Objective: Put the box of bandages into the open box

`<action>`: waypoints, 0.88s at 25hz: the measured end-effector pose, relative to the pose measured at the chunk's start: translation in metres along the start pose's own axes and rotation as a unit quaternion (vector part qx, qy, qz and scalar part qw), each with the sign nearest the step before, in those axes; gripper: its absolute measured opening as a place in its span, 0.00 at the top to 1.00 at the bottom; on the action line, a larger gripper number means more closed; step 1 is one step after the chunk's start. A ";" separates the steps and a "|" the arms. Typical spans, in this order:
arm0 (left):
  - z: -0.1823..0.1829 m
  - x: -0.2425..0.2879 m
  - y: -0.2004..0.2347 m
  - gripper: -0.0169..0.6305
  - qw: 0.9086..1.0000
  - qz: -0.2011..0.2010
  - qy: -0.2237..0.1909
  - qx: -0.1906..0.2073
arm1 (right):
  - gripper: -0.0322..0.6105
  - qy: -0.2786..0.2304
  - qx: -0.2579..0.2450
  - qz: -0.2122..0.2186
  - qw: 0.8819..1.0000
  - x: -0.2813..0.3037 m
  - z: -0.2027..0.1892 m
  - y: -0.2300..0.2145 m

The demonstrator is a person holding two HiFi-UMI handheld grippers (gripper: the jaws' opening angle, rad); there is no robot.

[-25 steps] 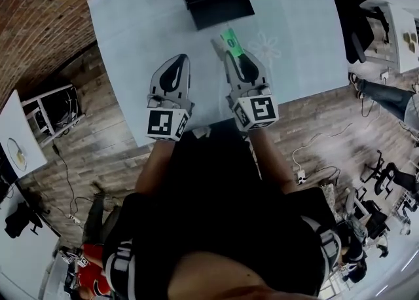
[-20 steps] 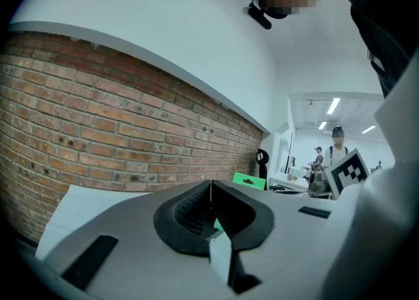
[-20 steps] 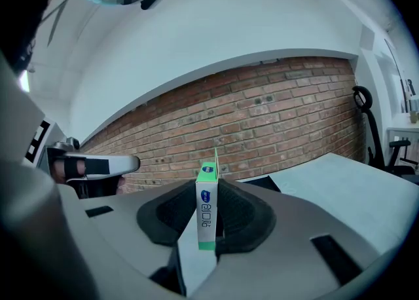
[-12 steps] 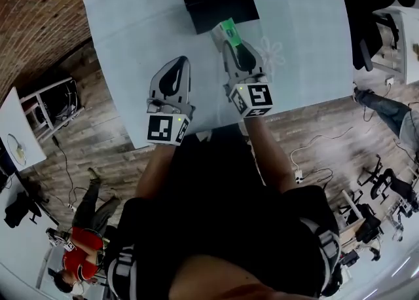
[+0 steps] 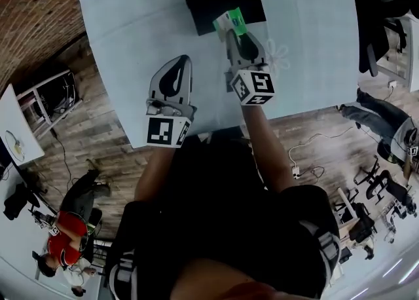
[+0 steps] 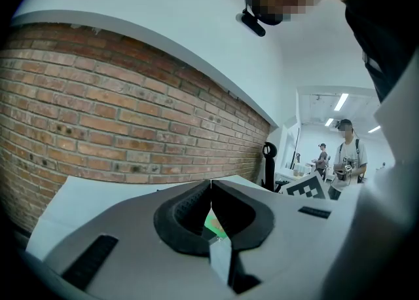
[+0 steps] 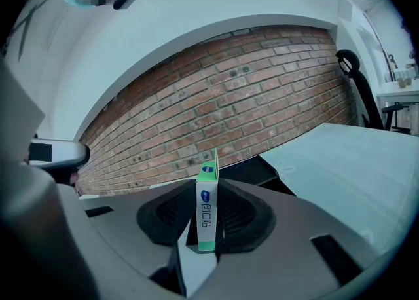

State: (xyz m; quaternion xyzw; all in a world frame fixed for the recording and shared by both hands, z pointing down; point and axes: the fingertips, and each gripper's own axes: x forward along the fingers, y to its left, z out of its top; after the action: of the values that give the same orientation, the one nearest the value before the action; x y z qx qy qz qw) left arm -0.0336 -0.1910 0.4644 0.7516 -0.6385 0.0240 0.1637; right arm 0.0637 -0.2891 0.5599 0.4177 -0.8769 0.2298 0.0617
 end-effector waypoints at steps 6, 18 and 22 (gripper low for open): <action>0.000 0.013 0.008 0.92 1.000 0.007 -0.001 -0.004 | 0.78 0.005 0.014 -0.010 1.000 0.022 -0.011 -0.013; -0.005 0.029 0.017 0.92 1.000 0.001 -0.001 -0.015 | 0.78 0.014 0.045 -0.039 0.998 0.054 -0.031 -0.036; -0.006 0.032 0.022 0.92 1.000 0.003 0.000 -0.018 | 0.78 0.017 0.050 -0.042 0.998 0.062 -0.036 -0.038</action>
State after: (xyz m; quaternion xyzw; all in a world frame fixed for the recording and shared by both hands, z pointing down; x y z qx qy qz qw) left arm -0.0477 -0.2229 0.4827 0.7469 -0.6409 0.0127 0.1770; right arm 0.0497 -0.3369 0.6233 0.4524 -0.8450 0.2776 0.0652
